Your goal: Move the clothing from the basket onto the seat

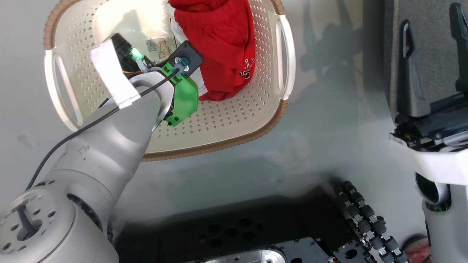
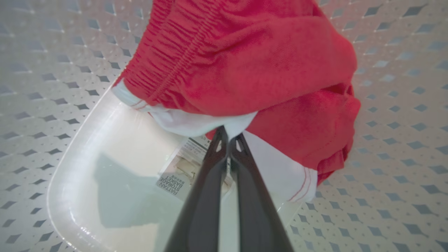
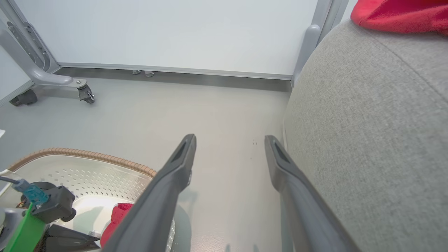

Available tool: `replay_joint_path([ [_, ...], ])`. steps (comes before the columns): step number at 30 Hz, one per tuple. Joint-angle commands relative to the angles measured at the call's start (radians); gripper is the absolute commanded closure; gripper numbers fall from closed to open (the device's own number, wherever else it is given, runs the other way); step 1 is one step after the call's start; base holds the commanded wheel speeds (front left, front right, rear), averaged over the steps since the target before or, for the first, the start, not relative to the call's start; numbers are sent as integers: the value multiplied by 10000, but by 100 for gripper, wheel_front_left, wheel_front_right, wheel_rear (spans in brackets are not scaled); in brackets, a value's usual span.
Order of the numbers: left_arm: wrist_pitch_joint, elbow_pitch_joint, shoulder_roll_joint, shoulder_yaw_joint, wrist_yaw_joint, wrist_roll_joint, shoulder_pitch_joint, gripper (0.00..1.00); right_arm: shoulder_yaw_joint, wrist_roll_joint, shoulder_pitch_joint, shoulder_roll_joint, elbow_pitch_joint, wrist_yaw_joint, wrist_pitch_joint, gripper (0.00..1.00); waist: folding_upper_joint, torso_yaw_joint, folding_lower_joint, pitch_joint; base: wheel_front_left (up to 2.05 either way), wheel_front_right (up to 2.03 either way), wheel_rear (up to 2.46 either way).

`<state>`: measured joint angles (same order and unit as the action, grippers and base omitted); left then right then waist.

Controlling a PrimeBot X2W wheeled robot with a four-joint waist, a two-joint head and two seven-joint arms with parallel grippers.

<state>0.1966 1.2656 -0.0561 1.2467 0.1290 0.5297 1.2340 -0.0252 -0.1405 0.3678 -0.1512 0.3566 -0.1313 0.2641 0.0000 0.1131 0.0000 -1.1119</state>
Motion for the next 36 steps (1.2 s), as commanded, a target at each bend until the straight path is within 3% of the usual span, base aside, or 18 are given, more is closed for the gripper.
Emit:
replay_joint_path([
  [1,156,44,-127,-37,10,60,-175,100,14,-54,222,31,-53,10,6,0,0,-71,0,37,0,0,0],
  [10,700,-627,-572,-265,-543,9,-503,100,127,-56,679,327,-272,10,6,0,0,-389,0,305,0,0,0],
  [23,682,-4726,-2571,-1004,-1764,-598,-1988,100,-68,-138,662,704,-729,10,6,0,0,-370,0,1190,0,0,0],
  [28,379,-5524,-2884,-776,-1960,-845,-1842,100,-279,-222,784,773,-828,10,6,0,0,-155,0,1006,0,0,0],
  [30,157,-5641,-2845,-689,-1958,-857,-1720,83,-358,-237,794,786,-845,10,6,0,0,-73,0,912,0,0,0],
  [31,84,-5654,-2835,-655,-1982,-913,-1646,58,-383,-248,788,791,-865,10,6,0,0,-35,0,868,0,0,0],
  [32,-48,-5627,-2808,-605,-2011,-965,-1575,0,-399,-258,798,798,-874,10,6,0,0,12,0,822,0,0,0],
  [36,-506,-5323,-2744,-317,-1893,-1257,-1386,0,-408,-273,770,809,-889,10,6,0,0,123,0,720,0,0,0],
])
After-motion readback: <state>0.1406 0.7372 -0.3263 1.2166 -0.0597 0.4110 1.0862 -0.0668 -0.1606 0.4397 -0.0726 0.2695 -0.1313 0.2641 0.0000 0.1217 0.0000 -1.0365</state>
